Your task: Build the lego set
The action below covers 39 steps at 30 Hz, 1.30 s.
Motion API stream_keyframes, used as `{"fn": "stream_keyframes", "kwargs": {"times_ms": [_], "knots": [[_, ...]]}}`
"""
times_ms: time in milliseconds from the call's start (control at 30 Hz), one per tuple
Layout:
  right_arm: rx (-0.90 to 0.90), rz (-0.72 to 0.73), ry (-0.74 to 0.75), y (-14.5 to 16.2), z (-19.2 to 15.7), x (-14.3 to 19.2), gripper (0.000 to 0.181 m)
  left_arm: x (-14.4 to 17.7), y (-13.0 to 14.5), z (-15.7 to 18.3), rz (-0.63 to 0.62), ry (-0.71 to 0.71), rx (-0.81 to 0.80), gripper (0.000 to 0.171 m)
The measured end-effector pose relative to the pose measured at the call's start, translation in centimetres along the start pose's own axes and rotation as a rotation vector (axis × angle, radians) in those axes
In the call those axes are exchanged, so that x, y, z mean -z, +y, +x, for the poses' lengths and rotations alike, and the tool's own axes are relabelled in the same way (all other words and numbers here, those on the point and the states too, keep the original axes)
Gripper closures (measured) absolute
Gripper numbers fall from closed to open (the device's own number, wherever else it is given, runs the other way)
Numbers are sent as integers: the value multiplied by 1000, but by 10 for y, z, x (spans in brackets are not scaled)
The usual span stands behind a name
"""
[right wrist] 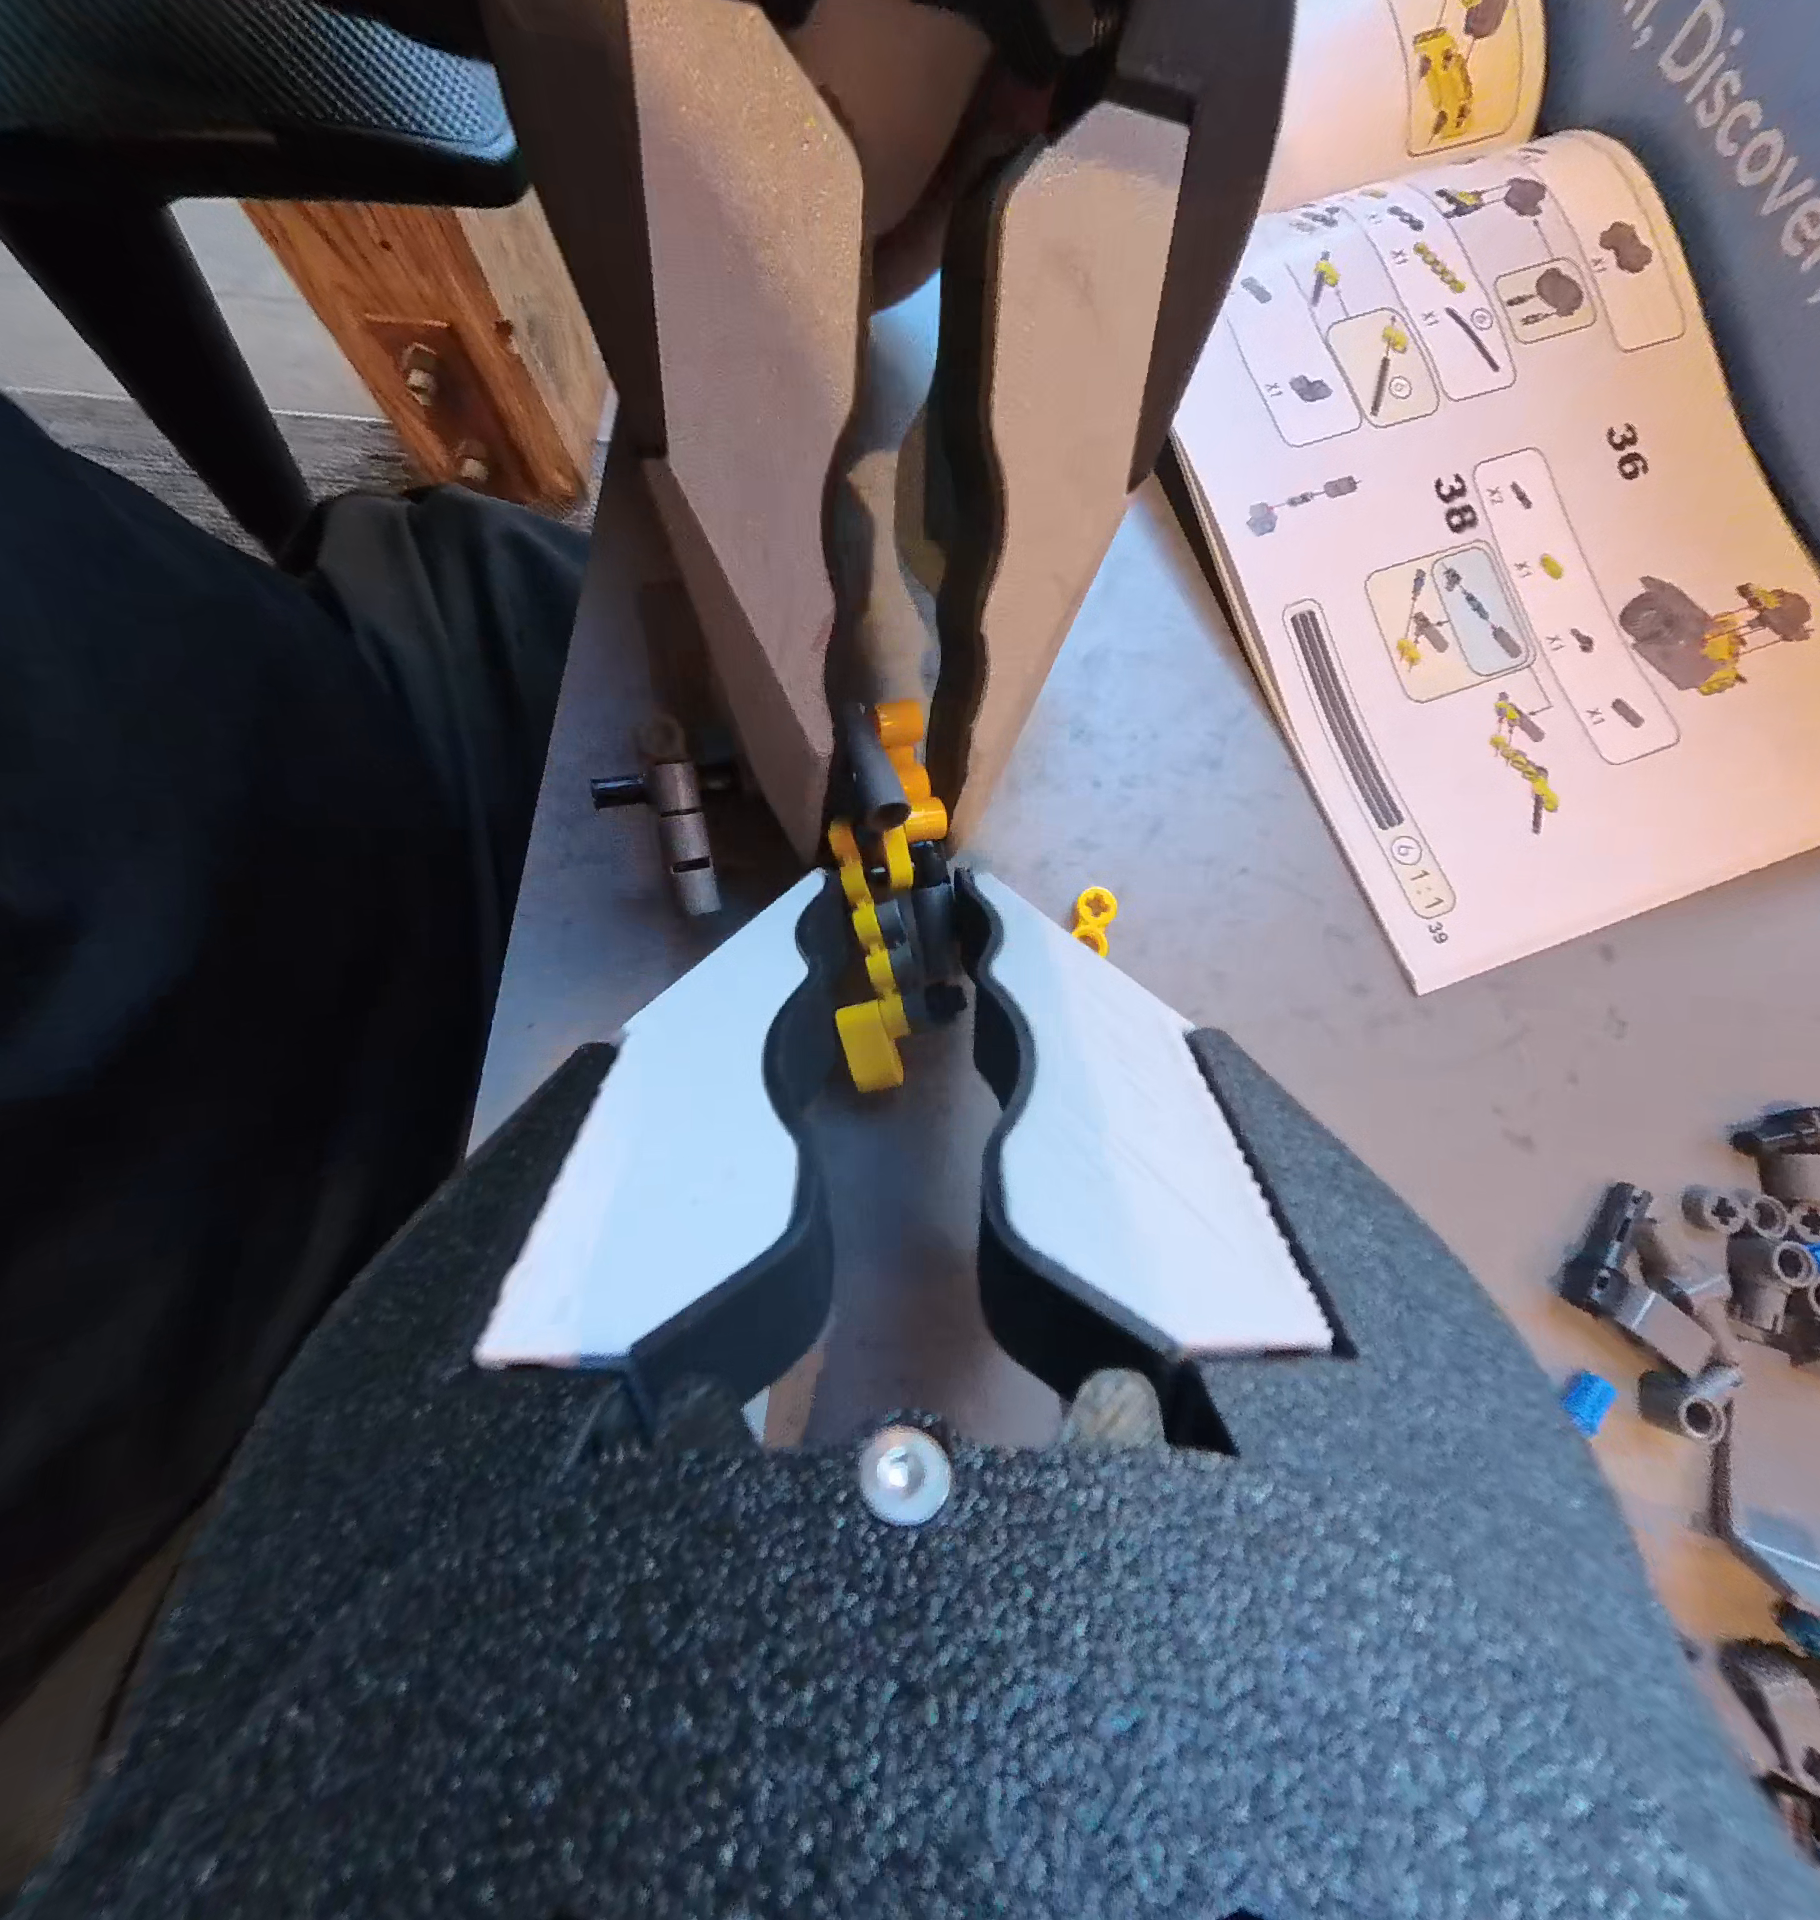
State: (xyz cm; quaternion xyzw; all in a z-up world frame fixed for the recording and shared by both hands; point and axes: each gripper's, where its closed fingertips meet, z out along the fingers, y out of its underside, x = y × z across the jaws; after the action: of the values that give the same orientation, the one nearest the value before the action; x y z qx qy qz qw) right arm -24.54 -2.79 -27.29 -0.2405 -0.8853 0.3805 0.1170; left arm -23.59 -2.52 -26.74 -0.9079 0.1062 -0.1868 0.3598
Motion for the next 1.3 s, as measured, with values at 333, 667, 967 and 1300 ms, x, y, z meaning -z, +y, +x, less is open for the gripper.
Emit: {"fn": "stream_keyframes", "kwargs": {"times_ms": [333, 667, 967, 1300], "knots": [[-29, -12, -42, 2, -2, -1, 162, 3, 5, -2, -88, -33, -46, 154], [-107, -7, -66, 1, 1, -1, 160, 3, 4, -6, -158, -180, -133, 154], [-109, -7, -58, 1, 1, -2, 160, 3, 6, -5, -169, -158, -82, 154], [-126, -5, -57, 0, 1, -2, 159, 3, 6, -5, -144, -127, -14, 154]]}}
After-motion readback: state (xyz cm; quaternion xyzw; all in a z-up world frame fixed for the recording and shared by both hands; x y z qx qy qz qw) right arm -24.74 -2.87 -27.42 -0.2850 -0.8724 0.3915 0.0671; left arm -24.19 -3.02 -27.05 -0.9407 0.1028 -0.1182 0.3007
